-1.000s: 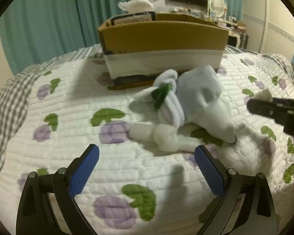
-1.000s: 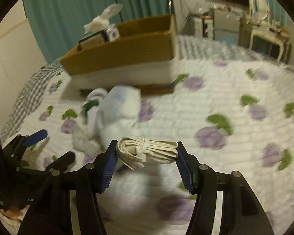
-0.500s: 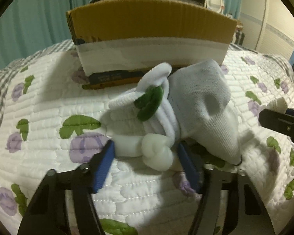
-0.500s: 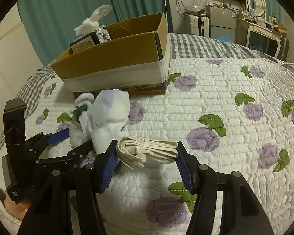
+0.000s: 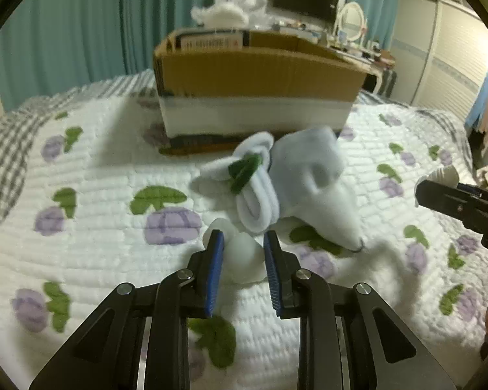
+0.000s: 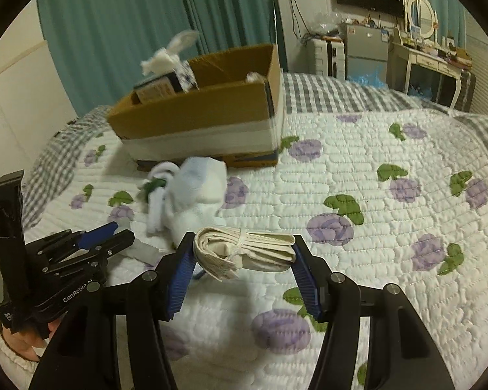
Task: Organize soft objects
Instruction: 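Carry both items over the cardboard box and open both grippers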
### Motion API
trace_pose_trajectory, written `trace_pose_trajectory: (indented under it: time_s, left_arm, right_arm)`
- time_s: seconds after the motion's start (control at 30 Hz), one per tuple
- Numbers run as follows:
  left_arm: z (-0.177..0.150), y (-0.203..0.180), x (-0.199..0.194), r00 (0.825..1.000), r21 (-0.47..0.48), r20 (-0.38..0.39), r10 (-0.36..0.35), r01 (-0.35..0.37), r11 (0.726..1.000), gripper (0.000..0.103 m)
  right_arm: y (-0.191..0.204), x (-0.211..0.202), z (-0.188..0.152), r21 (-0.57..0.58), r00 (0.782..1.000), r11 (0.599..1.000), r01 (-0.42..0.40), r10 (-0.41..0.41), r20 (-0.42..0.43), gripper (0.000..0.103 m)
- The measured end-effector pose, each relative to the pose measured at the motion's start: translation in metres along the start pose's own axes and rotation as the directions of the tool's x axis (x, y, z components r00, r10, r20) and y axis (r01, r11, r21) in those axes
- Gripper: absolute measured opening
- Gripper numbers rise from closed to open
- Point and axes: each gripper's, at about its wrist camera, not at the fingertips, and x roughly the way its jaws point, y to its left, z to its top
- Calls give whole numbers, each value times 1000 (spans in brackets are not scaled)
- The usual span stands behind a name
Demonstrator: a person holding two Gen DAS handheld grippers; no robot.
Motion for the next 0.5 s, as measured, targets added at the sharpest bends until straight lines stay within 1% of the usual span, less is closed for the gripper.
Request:
trace_pose_trajectory:
  time_s: [0.1,0.2,0.3,0.4,0.5]
  left_arm:
    - [7,-5,-20,999,28,36,17,-18,999,24]
    - [20,-10,-45,997,39,81,5,-8,999,24]
    - [38,-17,-72,992,66,124,12,-20,998,24]
    - [62,-21,-98,982,91,188,5,-22,996,25]
    - [90,-26,-114,970,119,243,12,-42,992,25]
  right_arm:
    - [7,-20,1,14,999,999,-42,42,23,57]
    - [16,-41,6,-6,997,999,-45,45,55,57]
    - [24,-66,20,-34,994,998,-50,53,96,57]
    - [30,-90,42,-67,987,997,-46,55,149,57]
    - [36,-105,70,-104,981,994,-35,54,185,57]
